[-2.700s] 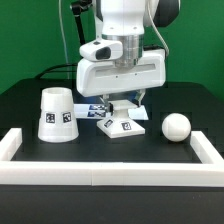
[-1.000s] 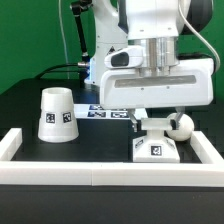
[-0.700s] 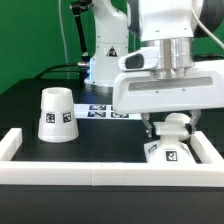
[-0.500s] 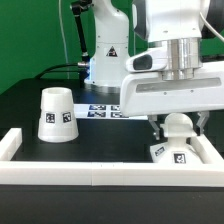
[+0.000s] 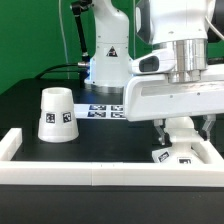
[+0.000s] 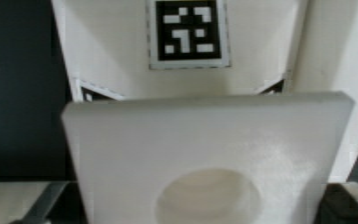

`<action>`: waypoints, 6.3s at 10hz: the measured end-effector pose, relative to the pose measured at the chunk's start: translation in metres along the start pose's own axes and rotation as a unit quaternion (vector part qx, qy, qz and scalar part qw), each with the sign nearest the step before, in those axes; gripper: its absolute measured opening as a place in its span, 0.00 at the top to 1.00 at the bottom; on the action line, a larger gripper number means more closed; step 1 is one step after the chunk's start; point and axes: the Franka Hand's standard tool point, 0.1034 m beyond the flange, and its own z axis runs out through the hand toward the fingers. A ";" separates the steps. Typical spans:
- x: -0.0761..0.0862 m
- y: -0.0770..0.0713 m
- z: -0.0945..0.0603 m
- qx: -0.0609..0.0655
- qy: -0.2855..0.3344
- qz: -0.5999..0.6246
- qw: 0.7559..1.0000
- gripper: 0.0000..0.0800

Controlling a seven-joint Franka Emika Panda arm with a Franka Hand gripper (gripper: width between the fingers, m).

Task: Assemble lamp

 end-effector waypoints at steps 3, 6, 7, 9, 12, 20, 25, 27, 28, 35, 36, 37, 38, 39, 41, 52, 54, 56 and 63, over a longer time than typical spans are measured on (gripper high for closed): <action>0.001 0.001 0.000 0.000 0.000 -0.001 1.000 0.33; 0.001 0.001 0.000 0.000 0.000 -0.001 1.000 0.14; -0.004 0.000 -0.008 0.000 0.000 0.013 1.000 0.14; -0.027 -0.008 -0.026 -0.001 -0.008 0.031 0.999 0.13; -0.060 -0.021 -0.043 -0.002 -0.018 0.030 0.999 0.13; -0.087 -0.022 -0.039 -0.004 -0.115 0.024 0.993 0.13; -0.104 -0.018 -0.035 -0.004 -0.279 0.032 0.960 0.13; -0.110 -0.022 -0.035 -0.004 -0.340 0.034 0.940 0.13; -0.110 -0.025 -0.036 -0.004 -0.380 0.033 0.924 0.13; -0.121 -0.028 -0.014 -0.008 -0.491 0.037 0.871 0.13; -0.123 -0.029 -0.012 -0.009 -0.492 0.035 0.870 0.13; -0.125 -0.030 -0.008 -0.009 -0.489 0.034 0.871 0.13; -0.128 -0.030 -0.004 -0.009 -0.487 0.035 0.873 0.13; -0.132 -0.031 -0.001 -0.010 -0.487 0.034 0.873 0.13; -0.139 -0.030 0.007 -0.011 -0.483 0.034 0.875 0.13; -0.118 -0.004 -0.019 0.027 -0.474 -0.020 0.880 0.28; -0.099 0.006 -0.046 0.045 -0.478 -0.034 0.877 0.28; -0.079 0.013 -0.060 0.051 -0.467 -0.034 0.882 0.28; -0.043 0.023 -0.075 0.042 -0.301 -0.067 0.950 0.28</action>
Offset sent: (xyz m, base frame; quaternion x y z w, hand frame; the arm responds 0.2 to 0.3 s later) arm 0.0000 0.0000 0.0000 0.0000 0.0000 0.0000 1.0000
